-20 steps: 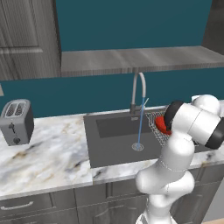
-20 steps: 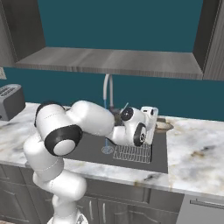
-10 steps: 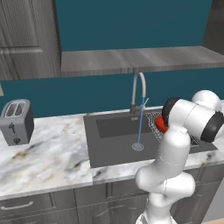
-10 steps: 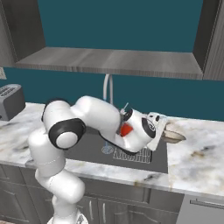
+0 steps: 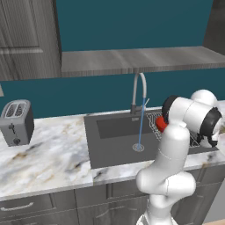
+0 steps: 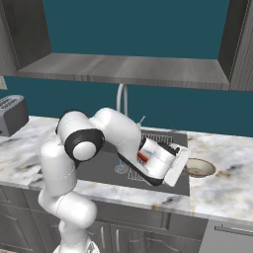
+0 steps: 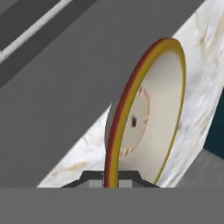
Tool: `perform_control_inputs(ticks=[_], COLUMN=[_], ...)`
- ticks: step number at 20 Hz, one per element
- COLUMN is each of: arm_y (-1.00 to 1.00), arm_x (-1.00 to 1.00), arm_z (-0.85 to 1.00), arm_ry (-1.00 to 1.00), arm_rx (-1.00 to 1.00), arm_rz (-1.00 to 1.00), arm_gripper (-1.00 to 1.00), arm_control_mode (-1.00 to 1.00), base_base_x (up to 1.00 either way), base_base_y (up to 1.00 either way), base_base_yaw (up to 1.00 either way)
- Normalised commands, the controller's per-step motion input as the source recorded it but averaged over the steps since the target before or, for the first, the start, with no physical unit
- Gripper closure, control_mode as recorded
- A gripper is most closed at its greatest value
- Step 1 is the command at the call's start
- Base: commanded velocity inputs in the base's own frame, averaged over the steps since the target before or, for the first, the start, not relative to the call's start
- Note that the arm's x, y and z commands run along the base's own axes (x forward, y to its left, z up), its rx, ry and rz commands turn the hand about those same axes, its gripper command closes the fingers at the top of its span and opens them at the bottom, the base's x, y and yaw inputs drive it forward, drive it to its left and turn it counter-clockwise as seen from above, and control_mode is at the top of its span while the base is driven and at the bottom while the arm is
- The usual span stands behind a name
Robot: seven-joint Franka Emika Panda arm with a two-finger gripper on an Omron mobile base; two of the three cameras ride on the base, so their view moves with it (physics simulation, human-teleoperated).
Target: Rinse each bowl for a few seconds and place them down in the sink or on the counter.
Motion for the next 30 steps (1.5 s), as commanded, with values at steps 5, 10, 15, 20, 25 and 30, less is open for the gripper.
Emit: perform_control_inputs(ticks=[5,10,15,20,25,30], arm_y=[-0.61,-0.49,-0.21,-0.04,0.00,0.01], arm_x=[0.01,0.03,-0.09,-0.30,-0.62,-0.85], arm_z=[-0.06,-0.02,0.20,0.42,0.34,0.43], arm_ry=[0.14,0.18,0.06,-0.02,-0.13,-0.20], arm_rx=[0.00,0.01,0.03,0.03,0.00,0.00], arm_rz=[-0.14,-0.14,-0.13,-0.07,0.00,0.01], arm_gripper=[1.00,-1.00,-1.00,-1.00,-1.00,-1.00], arm_control_mode=[-1.00,-1.00,-1.00,-1.00,-1.00,-1.00], base_base_x=[0.00,0.00,0.00,0.00,0.00,0.00], base_base_y=[0.00,0.00,0.00,0.00,0.00,0.00], base_base_yaw=[0.00,0.00,0.00,0.00,0.00,0.00])
